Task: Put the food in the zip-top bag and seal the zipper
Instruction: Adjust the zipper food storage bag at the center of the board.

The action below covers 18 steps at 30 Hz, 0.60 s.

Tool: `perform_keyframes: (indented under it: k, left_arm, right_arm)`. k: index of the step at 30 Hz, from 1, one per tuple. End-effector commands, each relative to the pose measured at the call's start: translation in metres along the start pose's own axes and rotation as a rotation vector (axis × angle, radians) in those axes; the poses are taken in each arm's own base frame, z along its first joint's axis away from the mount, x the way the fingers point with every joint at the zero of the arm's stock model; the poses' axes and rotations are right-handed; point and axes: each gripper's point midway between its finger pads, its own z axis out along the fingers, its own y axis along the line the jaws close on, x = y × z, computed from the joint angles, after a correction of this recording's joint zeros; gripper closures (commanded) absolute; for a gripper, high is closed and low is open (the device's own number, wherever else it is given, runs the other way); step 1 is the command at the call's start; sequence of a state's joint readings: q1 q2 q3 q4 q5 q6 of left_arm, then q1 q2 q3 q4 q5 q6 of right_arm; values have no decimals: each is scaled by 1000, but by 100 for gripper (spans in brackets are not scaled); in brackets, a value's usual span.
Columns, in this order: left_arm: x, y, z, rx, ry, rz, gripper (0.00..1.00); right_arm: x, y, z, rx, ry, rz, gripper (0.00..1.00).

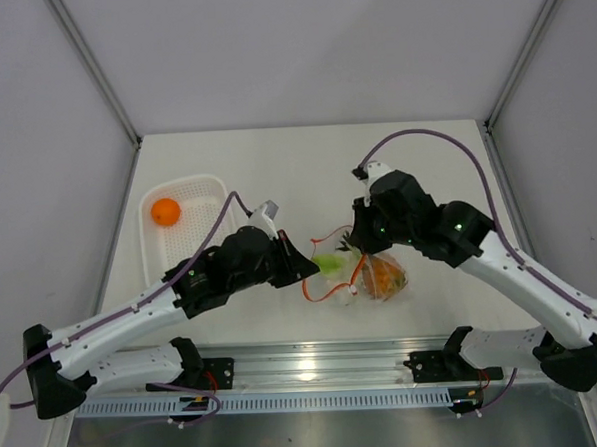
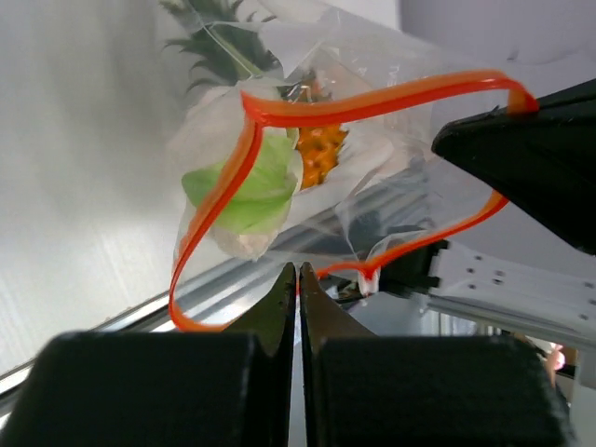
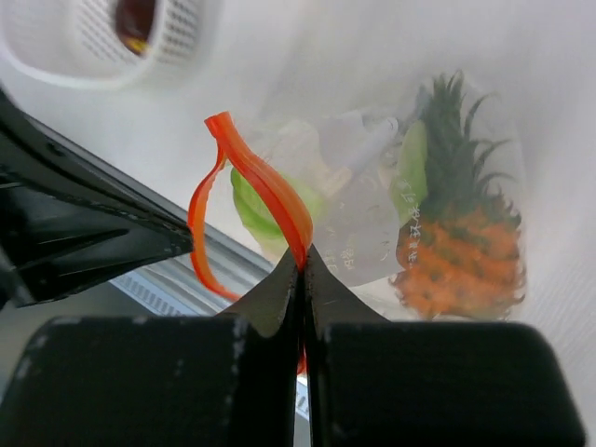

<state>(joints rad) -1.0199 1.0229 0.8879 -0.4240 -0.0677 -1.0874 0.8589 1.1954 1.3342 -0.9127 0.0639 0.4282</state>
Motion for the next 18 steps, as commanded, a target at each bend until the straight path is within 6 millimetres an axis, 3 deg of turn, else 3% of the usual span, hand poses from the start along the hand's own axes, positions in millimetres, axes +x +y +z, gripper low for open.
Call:
perform_keyframes:
  k: [1,3,5,8,9,12,14,15,18]
  left_arm:
    - [-20,-55,-32,190,-53,34,99]
    - [-19,-58,-36,202,-52,38,99]
    - [-18,-52,-34,185,-55,35,100]
    - [-13,-36,-25,135,-57,32,99]
    - [-9,-22,-17,99,-52,30,99]
    - [2,-9,-8,66,1,12,99]
    - [2,-14,-14,101,-4,13,99]
    - [0,-15,-17,107,-16,16,99]
    - [-9,-22,-32,131,-50,31,99]
  right_arm:
    - [-45,20,-61,-89,-196,5,100]
    - [-46,27,-71,-137,-212,19,100]
    - [-44,28,-68,-143,-210,22,100]
    - [-37,24,-42,-123,-179,16,100]
    - [-25,20,-24,-106,-131,14,100]
    - [-22,18,-13,-90,-97,19,100]
    - [-26,15,-22,-65,-112,13,100]
    - [-38,17,-38,-77,-159,8,100]
    - [-49,16,-64,-64,-190,2,100]
